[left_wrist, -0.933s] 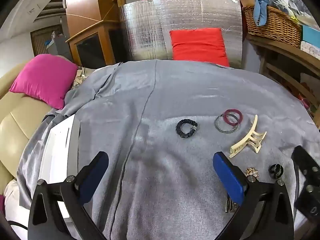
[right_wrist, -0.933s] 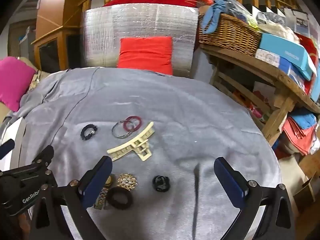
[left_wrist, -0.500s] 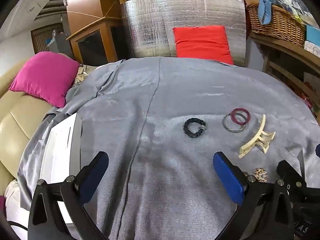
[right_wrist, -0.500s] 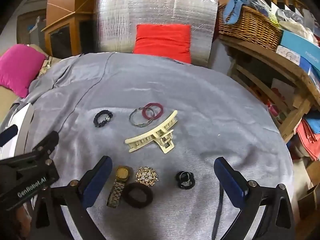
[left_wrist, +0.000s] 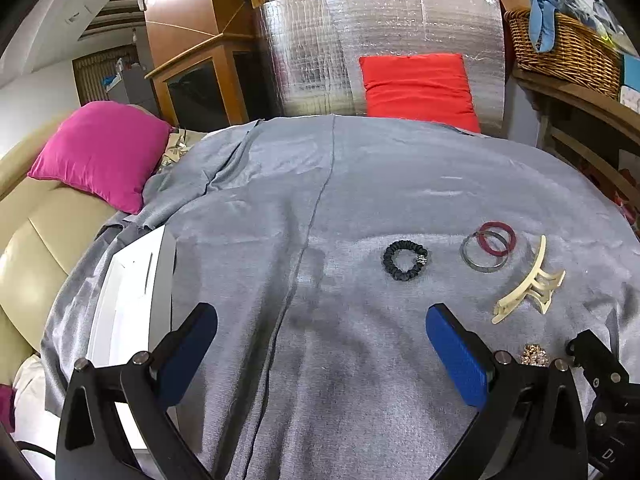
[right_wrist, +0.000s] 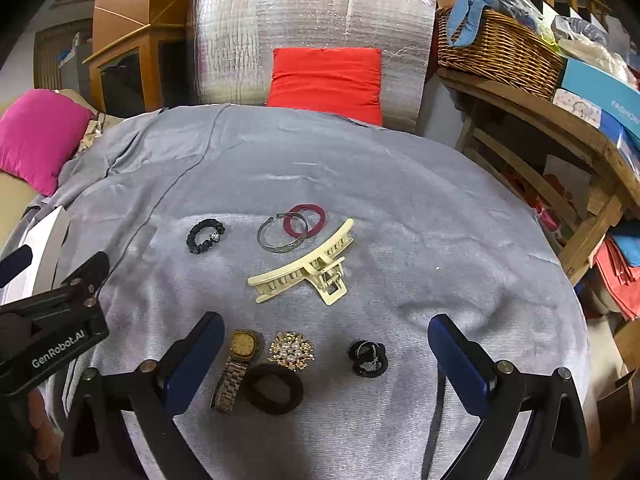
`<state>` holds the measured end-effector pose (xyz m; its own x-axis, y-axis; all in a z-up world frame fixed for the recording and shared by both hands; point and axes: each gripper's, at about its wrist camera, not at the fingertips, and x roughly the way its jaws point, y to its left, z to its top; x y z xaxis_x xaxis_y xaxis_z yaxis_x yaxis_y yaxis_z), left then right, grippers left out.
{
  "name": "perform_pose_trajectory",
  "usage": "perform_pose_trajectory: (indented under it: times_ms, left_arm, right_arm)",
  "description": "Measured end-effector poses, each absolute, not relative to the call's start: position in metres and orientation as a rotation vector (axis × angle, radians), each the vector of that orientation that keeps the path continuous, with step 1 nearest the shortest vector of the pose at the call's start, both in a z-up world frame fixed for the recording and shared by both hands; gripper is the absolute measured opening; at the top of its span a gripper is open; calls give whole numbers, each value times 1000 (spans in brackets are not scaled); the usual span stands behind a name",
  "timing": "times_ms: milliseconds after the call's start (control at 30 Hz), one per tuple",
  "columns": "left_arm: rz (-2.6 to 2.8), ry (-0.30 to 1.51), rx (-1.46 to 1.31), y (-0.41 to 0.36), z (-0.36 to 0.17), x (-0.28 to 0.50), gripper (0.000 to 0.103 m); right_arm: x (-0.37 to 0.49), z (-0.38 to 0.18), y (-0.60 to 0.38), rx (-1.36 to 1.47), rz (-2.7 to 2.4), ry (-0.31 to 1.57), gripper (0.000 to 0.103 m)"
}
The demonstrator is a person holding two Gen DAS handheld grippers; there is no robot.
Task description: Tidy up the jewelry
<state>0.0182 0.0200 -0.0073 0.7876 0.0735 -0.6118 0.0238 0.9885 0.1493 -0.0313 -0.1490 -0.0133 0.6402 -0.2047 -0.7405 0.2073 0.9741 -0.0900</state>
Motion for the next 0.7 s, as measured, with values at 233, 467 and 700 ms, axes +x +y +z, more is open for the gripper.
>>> perform_pose_trajectory:
  times_ms: [233,467,700]
  left_arm:
    - [28,659,162,20,-7,18,103]
    - [30,652,163,21,-6,18,103]
    - [36,641,178,18,-5,16,103]
  right_arm:
    - [-32,-13,-151,8,-234,840,103]
    - [-32,-14,-153,11,-237,843,103]
    - [-32,-13,-157,22,-243,843,103]
